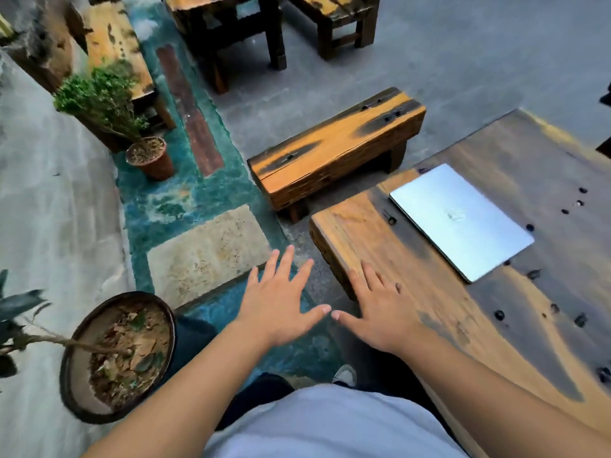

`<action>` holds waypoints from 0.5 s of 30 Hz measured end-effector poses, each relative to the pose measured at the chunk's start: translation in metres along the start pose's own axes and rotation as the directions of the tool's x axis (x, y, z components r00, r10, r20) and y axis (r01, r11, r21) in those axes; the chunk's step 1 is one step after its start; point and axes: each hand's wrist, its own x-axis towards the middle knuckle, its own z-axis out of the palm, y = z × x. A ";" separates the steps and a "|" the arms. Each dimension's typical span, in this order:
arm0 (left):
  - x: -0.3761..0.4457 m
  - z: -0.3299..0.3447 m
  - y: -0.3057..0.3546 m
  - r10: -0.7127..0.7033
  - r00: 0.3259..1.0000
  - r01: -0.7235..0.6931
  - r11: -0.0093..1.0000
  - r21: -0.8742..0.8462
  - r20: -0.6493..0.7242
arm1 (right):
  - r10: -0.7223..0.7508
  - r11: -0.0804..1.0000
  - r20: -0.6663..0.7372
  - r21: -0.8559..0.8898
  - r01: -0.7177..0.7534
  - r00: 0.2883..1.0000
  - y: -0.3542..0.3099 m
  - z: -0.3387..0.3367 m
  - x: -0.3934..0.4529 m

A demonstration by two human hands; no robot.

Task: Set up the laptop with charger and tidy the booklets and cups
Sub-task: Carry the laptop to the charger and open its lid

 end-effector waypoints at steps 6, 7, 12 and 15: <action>0.063 -0.012 0.044 0.209 0.978 -0.209 0.976 0.064 0.012 | 0.207 0.975 -0.026 0.095 -0.203 0.978 0.051 -0.005 -0.009; 0.072 -0.014 0.052 0.249 0.968 -0.249 0.965 0.081 0.016 | 0.243 0.965 -0.027 0.112 -0.238 0.970 0.059 -0.005 -0.012; 0.123 -0.021 0.087 0.431 0.901 -0.432 0.887 0.166 0.045 | 0.417 0.896 -0.017 0.177 -0.408 0.909 0.088 -0.007 -0.020; 0.154 -0.026 0.100 0.530 0.844 -0.534 0.819 0.210 0.081 | 0.512 0.842 -0.029 0.217 -0.495 0.859 0.101 -0.010 -0.019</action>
